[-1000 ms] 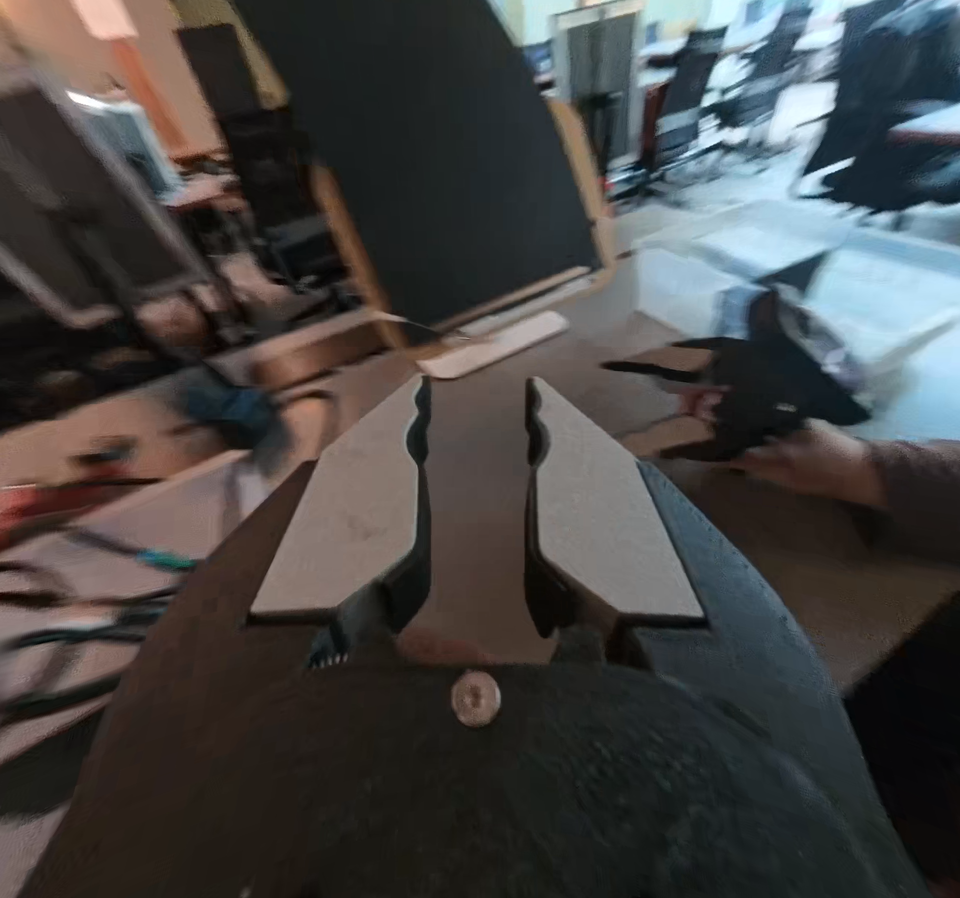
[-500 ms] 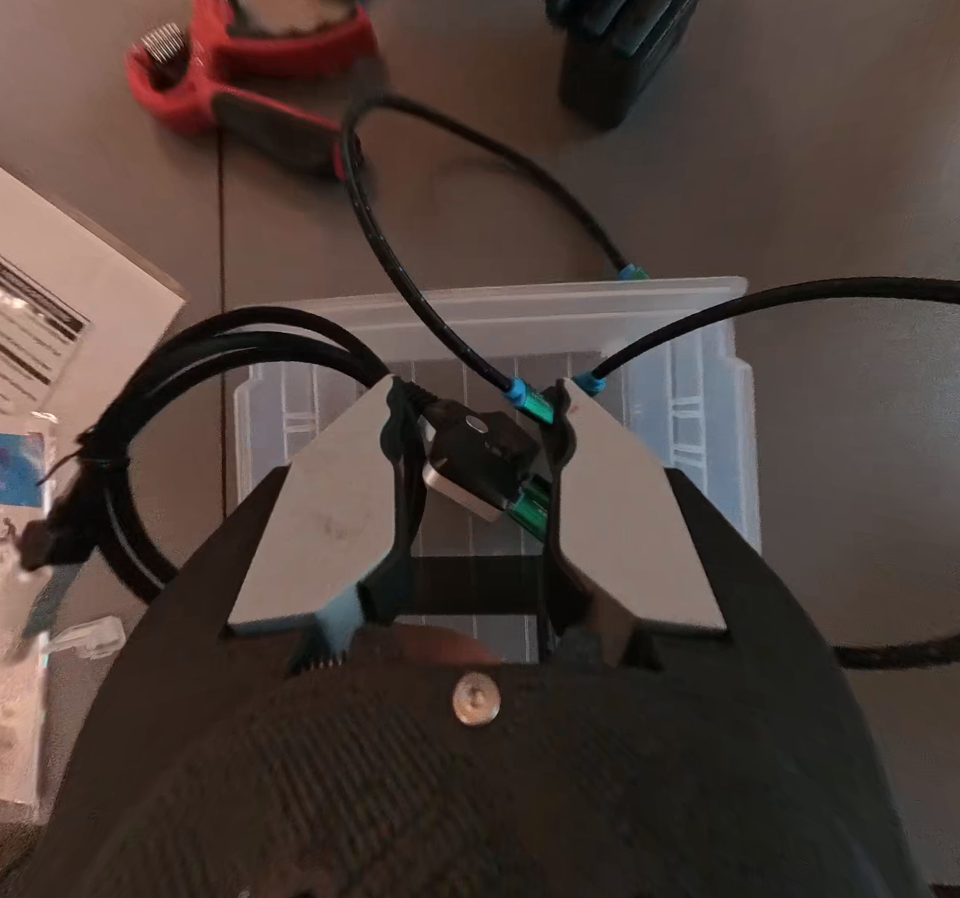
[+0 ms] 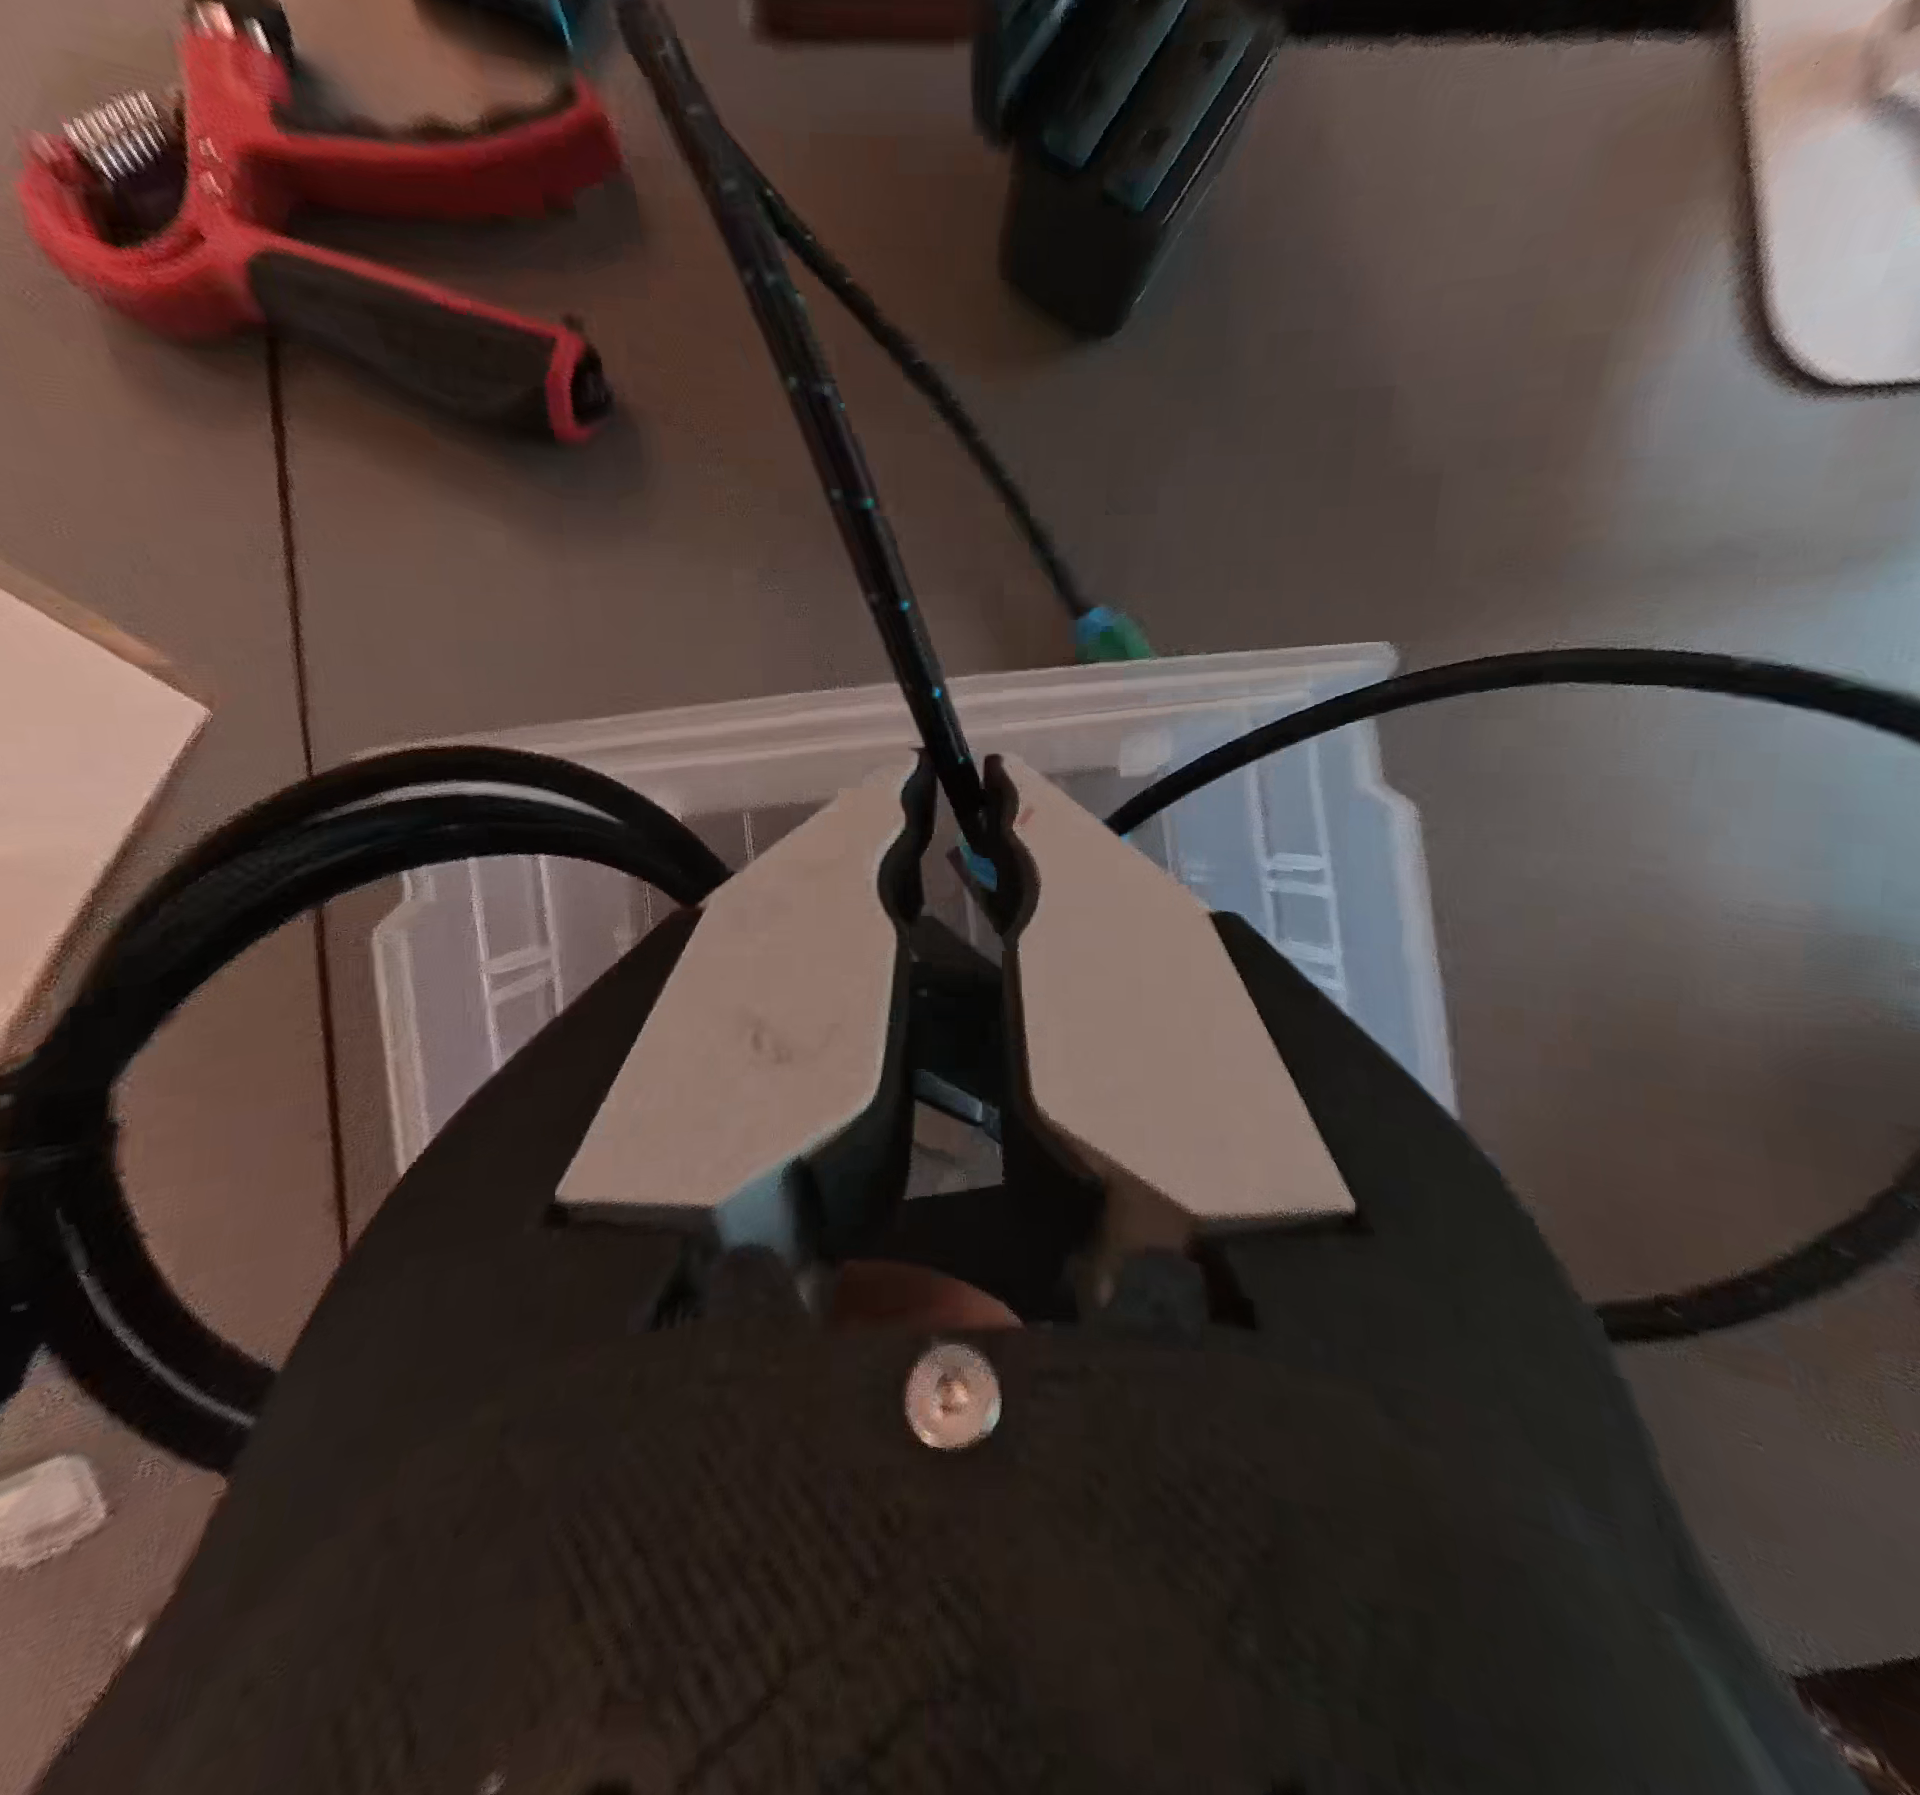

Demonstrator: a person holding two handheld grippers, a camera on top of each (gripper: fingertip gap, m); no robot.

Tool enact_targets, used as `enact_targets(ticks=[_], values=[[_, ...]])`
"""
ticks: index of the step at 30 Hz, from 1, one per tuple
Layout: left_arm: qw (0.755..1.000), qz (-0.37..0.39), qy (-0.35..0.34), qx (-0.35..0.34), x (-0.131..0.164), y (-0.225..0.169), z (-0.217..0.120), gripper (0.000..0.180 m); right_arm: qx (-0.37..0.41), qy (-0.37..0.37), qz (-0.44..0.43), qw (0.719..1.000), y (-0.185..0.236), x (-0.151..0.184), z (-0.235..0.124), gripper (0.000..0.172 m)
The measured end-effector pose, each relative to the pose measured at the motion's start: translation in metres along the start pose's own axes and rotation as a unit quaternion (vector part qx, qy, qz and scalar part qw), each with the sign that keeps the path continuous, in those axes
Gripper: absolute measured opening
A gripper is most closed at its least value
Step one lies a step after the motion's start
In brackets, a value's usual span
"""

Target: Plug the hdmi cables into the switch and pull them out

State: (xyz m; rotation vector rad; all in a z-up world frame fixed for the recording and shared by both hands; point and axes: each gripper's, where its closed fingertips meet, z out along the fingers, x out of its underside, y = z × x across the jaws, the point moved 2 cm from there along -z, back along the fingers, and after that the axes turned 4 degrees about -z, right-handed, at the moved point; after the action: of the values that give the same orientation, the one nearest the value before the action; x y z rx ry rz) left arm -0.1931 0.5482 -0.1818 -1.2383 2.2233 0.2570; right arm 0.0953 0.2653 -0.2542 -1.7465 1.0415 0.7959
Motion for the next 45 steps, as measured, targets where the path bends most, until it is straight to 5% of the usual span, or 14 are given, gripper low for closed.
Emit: enact_targets(ticks=[9,16,19,25,28,29,32,35,39,45], values=[[0.978,0.092,-0.18,-0.052,-0.071,-0.034,-0.102,0.003,0.003,-0.003,0.002,1.0,0.0,0.0,-0.003,0.093],[0.934,0.198,-0.298,0.01,-0.092,-0.131,-0.177,0.004,-0.016,-0.022,0.004,1.0,0.003,-0.005,-0.007,0.094],[0.91,0.271,-0.299,0.098,-0.072,-0.193,-0.192,0.004,-0.096,-0.071,0.008,0.993,0.016,-0.02,-0.02,0.075],[0.834,0.405,-0.23,0.297,0.014,-0.303,-0.195,0.004,-0.226,-0.22,0.044,0.948,0.018,-0.064,-0.074,0.055],[0.789,0.429,-0.22,0.38,0.054,-0.343,-0.188,0.004,-0.24,-0.288,0.092,0.923,0.0,-0.081,-0.098,0.049],[0.776,0.43,-0.219,0.407,0.065,-0.354,-0.186,0.004,-0.235,-0.299,0.105,0.919,-0.006,-0.083,-0.101,0.061],[0.747,0.437,-0.196,0.462,0.096,-0.376,-0.167,0.004,-0.225,-0.299,0.109,0.921,-0.014,-0.082,-0.102,0.09],[0.726,0.435,-0.176,0.503,0.114,-0.391,-0.152,0.004,-0.253,-0.292,0.067,0.92,0.003,-0.079,-0.102,0.084],[0.665,0.44,-0.171,0.578,0.132,-0.407,-0.153,0.004,-0.281,-0.267,0.002,0.922,0.034,-0.071,-0.095,0.079],[0.625,0.389,-0.192,0.649,0.135,-0.42,-0.144,0.005,-0.331,-0.292,-0.009,0.897,0.049,-0.073,-0.105,0.028]])
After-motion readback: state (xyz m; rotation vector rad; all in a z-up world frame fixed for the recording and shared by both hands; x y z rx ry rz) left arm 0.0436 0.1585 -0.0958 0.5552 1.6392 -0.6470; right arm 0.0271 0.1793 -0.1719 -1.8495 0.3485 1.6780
